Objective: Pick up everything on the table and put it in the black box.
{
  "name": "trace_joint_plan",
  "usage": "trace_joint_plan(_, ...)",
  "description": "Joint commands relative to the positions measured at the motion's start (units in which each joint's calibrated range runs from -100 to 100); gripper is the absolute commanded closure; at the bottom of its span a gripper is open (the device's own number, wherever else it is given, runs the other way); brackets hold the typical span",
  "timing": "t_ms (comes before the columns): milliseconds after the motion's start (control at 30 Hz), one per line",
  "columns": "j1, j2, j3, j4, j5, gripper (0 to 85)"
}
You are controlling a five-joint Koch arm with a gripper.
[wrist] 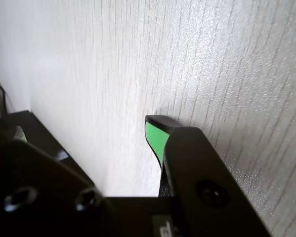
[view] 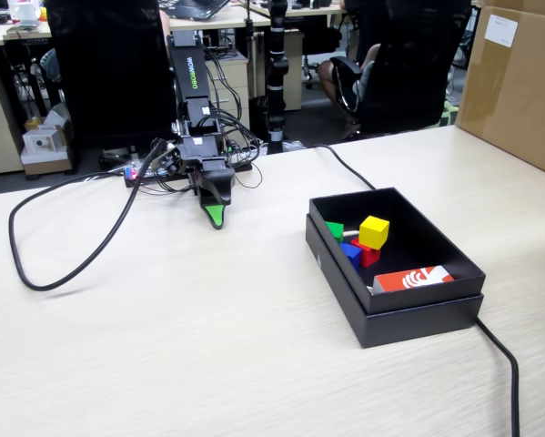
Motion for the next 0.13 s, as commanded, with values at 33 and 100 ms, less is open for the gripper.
trace_joint_plan(33,0.3,0.0,-1.9,-1.5,-0.4,37.5)
trace_joint_plan(100,0.3,0.0,-1.9,-1.5,-0.4,37.5)
